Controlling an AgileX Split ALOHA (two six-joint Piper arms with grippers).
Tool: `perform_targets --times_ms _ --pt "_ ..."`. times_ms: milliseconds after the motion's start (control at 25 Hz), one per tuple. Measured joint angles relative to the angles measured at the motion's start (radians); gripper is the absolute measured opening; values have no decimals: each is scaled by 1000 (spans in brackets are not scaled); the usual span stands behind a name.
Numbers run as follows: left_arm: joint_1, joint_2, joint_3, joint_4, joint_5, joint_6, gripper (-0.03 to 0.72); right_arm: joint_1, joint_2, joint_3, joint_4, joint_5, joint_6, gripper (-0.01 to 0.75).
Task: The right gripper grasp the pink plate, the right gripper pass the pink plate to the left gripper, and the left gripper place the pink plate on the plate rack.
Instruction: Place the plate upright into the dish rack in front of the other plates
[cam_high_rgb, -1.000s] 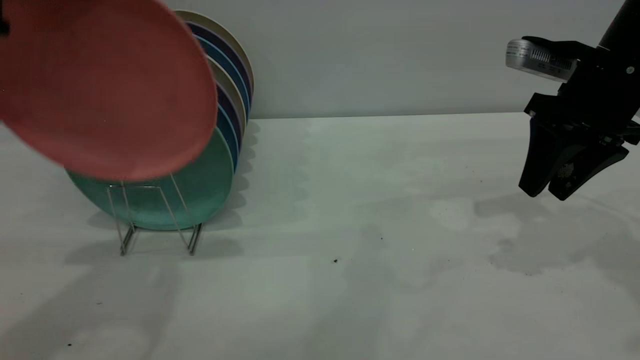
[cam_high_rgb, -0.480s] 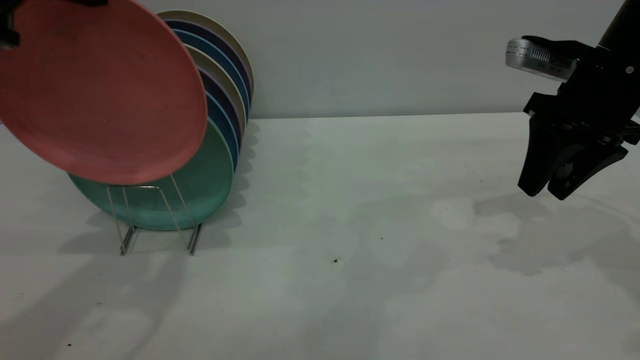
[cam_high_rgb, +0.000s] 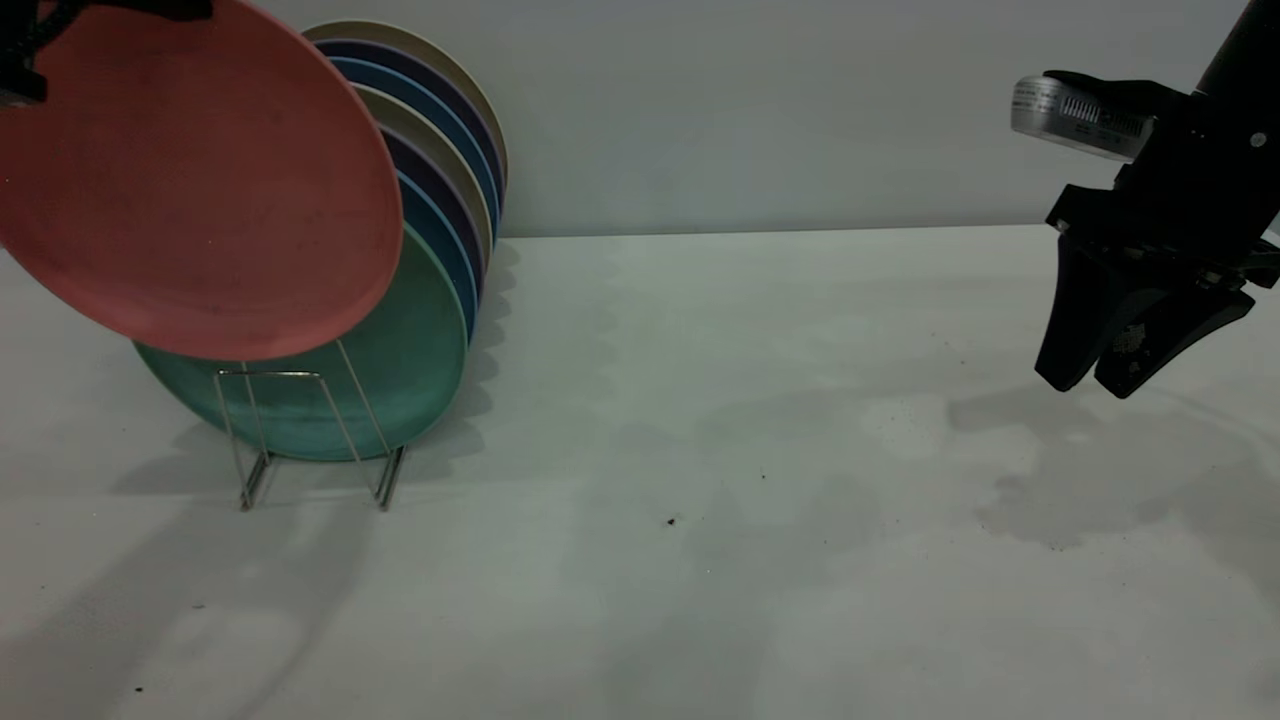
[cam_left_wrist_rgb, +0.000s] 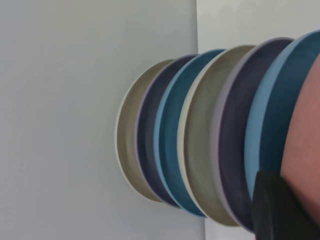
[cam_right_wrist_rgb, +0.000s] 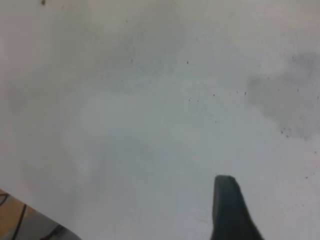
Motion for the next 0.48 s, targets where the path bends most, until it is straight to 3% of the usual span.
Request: perform_targets --times_ms 480 --pt "-2 63 0 22 -39 0 26 0 0 0 0 -2 0 445"
